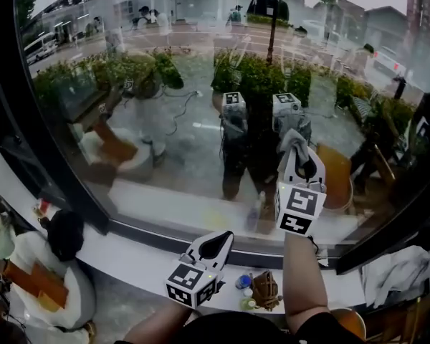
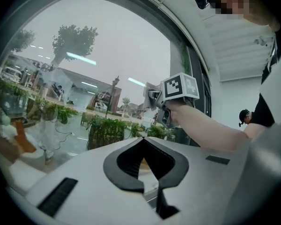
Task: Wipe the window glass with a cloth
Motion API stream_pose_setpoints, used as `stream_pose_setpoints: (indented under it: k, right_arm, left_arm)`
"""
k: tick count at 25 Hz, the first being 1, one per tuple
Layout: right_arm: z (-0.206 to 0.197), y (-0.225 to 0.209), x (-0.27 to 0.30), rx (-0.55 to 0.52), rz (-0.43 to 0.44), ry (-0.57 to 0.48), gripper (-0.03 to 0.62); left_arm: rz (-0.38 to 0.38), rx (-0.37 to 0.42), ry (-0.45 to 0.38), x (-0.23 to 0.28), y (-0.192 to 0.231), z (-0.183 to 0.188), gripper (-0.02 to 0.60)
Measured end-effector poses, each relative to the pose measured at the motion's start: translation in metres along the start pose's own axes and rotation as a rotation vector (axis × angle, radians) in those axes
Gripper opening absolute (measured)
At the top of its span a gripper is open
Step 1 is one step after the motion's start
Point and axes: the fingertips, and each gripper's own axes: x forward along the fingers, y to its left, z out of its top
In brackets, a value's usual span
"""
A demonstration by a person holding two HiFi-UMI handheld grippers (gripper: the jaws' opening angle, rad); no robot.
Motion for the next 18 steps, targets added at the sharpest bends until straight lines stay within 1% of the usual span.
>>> stream_pose_setpoints:
  k: [5,9,14,18]
  right_arm:
    - [0.024,0.077,0.014,0.013,0.062,-0.012,0.040]
    - [0.033,0.123,0.021,0.026,0.096,-0.018,0.040]
    - [0.041,0.184,0.029,0.058,0.152,-0.022,0.040]
    - [0.043,0.233,0.036,0.068,0.199,-0.016,0.040]
  left_arm:
    - [0.046,-0.026,-0.015,-0.037,0.044,0.012,0.008]
    - [0.058,0.001,-0.004,-0.065,0.070,0.004,0.008]
    - [0.146,-0.028,-0.006,-0.103,0.108,0.010,0.008]
    - [0.190,-0.037,0.001,-0.129,0.135,0.007,0.008]
